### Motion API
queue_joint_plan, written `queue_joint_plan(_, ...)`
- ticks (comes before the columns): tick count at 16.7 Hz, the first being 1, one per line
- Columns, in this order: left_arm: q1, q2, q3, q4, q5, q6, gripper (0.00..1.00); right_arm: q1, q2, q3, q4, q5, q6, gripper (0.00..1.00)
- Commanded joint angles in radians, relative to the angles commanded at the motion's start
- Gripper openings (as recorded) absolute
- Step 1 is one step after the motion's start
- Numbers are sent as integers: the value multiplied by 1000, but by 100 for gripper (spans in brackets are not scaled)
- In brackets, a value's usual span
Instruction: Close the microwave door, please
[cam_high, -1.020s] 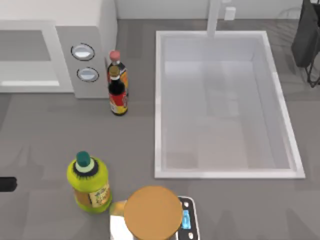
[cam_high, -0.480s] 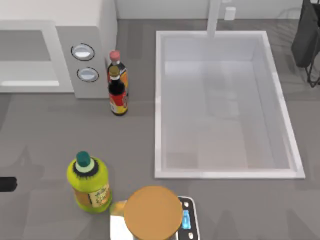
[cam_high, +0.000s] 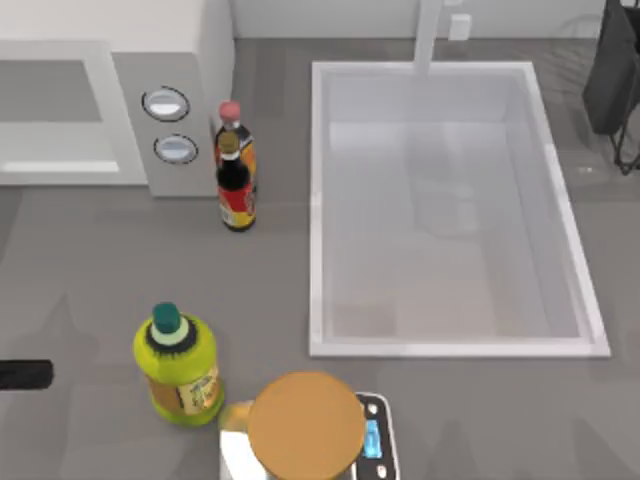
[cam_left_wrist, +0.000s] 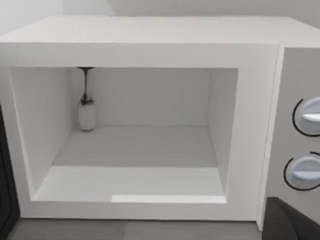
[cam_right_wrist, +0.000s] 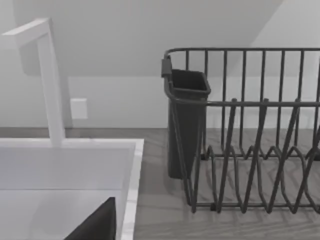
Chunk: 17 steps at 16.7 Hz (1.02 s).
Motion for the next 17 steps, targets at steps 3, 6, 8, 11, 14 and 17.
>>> queue_joint_plan(3,-4,-1,0,-1,-5,0,0,0,0,0,0,0,0,100)
queue_joint_plan(6,-17,3,13,-8,-18,-1,0,0,0,0,0,0,0,100)
queue_joint_plan(8,-59,6,38,-31,-60,-1,0,0,0,0,0,0,0,100)
queue_joint_plan(11,-119,12,78,-66,-119,0,0,0,0,0,0,0,0,100)
queue_joint_plan(14,-131,13,87,-73,-132,0,0,0,0,0,0,0,0,100)
queue_joint_plan(17,-130,7,85,-74,-131,-1,0,0,0,0,0,0,0,100)
